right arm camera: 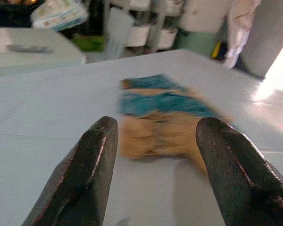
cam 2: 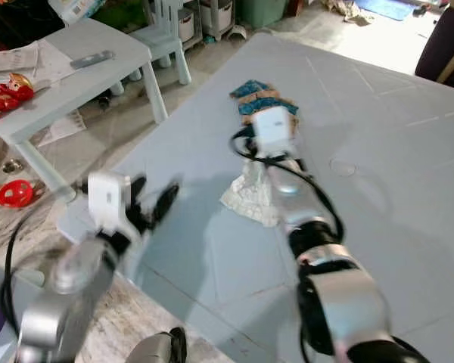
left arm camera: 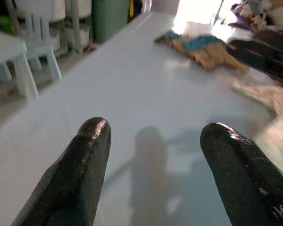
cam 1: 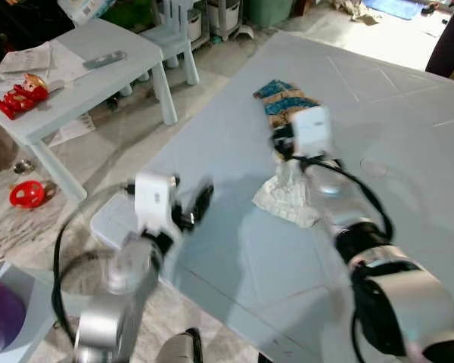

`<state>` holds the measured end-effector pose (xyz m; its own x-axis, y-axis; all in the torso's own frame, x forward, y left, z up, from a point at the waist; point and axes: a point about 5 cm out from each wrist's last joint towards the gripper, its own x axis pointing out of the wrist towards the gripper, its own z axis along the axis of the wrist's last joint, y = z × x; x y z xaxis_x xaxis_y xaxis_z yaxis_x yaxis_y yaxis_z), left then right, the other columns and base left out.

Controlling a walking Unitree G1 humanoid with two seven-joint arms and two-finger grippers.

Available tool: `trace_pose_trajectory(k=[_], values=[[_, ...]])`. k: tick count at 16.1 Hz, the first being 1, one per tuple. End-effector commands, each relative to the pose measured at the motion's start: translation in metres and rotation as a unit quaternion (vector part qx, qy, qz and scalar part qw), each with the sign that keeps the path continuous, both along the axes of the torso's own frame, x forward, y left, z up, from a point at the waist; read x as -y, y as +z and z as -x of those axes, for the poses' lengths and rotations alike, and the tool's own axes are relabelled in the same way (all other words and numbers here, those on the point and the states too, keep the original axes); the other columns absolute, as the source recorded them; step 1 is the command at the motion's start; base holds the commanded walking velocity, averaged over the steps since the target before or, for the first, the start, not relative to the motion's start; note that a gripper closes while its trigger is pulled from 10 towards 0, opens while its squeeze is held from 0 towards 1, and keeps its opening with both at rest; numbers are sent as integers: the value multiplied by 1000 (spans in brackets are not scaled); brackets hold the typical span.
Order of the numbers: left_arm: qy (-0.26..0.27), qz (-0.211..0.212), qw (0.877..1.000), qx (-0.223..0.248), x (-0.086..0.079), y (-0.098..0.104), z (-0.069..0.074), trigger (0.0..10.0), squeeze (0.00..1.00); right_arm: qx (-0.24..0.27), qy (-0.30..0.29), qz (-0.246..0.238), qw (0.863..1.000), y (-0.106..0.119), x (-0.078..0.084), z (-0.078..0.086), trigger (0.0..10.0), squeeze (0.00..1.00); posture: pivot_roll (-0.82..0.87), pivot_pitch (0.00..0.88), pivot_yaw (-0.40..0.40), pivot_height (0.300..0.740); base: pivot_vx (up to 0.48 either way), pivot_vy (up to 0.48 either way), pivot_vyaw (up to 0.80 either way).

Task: Picking trash to rubbish bin

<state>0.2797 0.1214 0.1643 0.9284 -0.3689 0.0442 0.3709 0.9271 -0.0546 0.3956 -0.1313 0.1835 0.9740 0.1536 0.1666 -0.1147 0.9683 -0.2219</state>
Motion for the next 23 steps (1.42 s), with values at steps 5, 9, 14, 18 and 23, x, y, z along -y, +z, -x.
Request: trace_pose_trajectory(k=[5,9,14,18,23], values=[[-33,4,999,18,20,5,-51,10000,0,53,-42,-17,998,11,70,41,10000,0,-82,151,26,740,0,0,0],[-66,16,997,35,49,10,-76,10000,0,38,-46,5,998,15,88,72,10000,0,-173,95,28,740,0,0,-170],[-77,37,995,50,68,12,-84,10000,0,22,-40,8,999,23,85,77,10000,0,-187,59,20,740,0,0,-742],[-31,60,997,36,49,4,-90,10000,0,9,-36,4,999,24,81,77,10000,0,-183,66,12,740,0,0,-197],[-25,69,997,38,49,6,-92,10000,0,7,-35,6,999,26,79,76,10000,0,-179,73,8,740,0,0,-783]])
